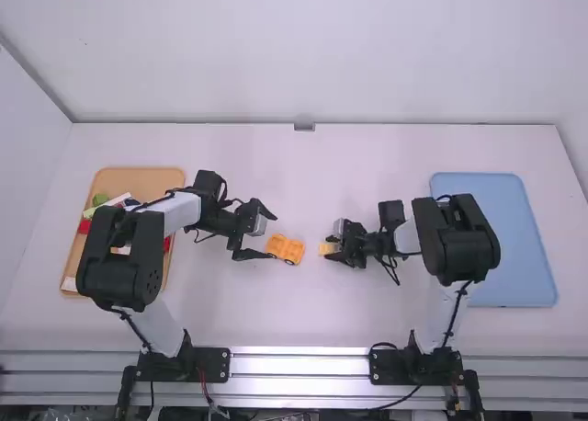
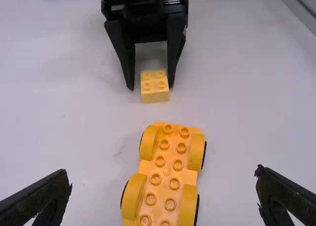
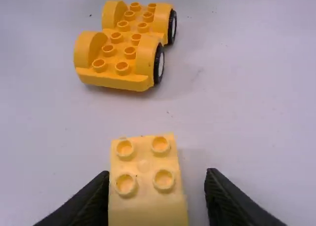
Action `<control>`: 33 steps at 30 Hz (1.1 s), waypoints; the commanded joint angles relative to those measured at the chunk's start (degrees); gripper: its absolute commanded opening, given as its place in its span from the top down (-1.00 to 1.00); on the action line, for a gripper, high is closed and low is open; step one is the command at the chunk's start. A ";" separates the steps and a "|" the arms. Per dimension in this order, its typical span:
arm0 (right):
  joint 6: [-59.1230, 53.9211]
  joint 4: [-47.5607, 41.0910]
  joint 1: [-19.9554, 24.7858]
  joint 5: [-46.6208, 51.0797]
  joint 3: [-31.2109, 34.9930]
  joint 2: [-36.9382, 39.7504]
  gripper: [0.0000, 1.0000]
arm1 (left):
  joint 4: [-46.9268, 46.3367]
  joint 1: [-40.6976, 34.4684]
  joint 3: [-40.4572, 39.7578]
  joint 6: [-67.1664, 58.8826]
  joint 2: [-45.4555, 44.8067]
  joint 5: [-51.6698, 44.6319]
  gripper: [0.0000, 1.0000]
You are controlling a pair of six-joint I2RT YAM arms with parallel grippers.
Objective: Assemble lego blocks to make yellow taxi
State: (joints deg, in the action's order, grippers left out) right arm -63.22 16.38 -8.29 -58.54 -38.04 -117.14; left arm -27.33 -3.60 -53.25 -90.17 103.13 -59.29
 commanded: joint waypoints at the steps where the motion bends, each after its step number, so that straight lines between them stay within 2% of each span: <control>1: 0.20 -2.34 -0.76 4.02 -1.36 -0.52 0.24 | -0.24 -0.59 -0.66 0.90 0.92 1.29 -0.98; 6: -0.42 -11.32 -0.11 3.39 -5.46 -0.07 0.31 | 3.91 -0.61 0.61 0.96 3.39 2.56 -0.98; 7: -2.43 -15.85 0.15 1.86 -7.10 0.57 0.34 | 6.95 -0.46 1.22 2.89 4.68 1.22 -0.98; 8: -2.82 -16.48 0.17 1.64 -7.34 0.66 0.34 | 7.28 -0.46 1.27 3.30 4.81 1.09 -0.98; 10: -9.20 -26.10 0.55 -1.20 -10.34 2.51 0.39 | 11.87 -0.59 1.57 6.82 7.41 -1.07 -0.98; 14: -11.96 -35.32 0.74 -1.38 -13.79 5.86 0.41 | 12.66 -2.58 1.57 1.99 10.45 0.55 -0.98; 21: -11.56 -36.17 -1.36 -0.02 -14.36 10.56 0.46 | 12.85 -5.03 1.66 2.23 12.52 3.06 -0.98; 25: -10.12 -35.78 -2.86 0.68 -14.49 12.48 0.48 | 16.68 -5.07 3.04 2.54 13.84 3.23 -1.00; 28: -4.22 -32.89 -3.50 4.04 -14.40 13.44 0.49 | 20.52 -5.07 3.30 6.71 15.76 2.47 -0.89; 31: -1.88 -31.50 -4.28 6.12 -14.38 13.44 0.52 | 20.26 -4.87 3.37 6.32 15.78 1.27 -0.54; 33: -2.82 -31.63 -4.98 5.92 -14.38 13.44 0.53 | 20.83 -4.55 3.37 6.29 15.76 1.33 -0.22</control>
State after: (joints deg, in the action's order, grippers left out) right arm -67.53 -15.16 -12.78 -53.43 -52.05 -105.30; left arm -6.52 -8.47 -50.46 -83.96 117.97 -58.08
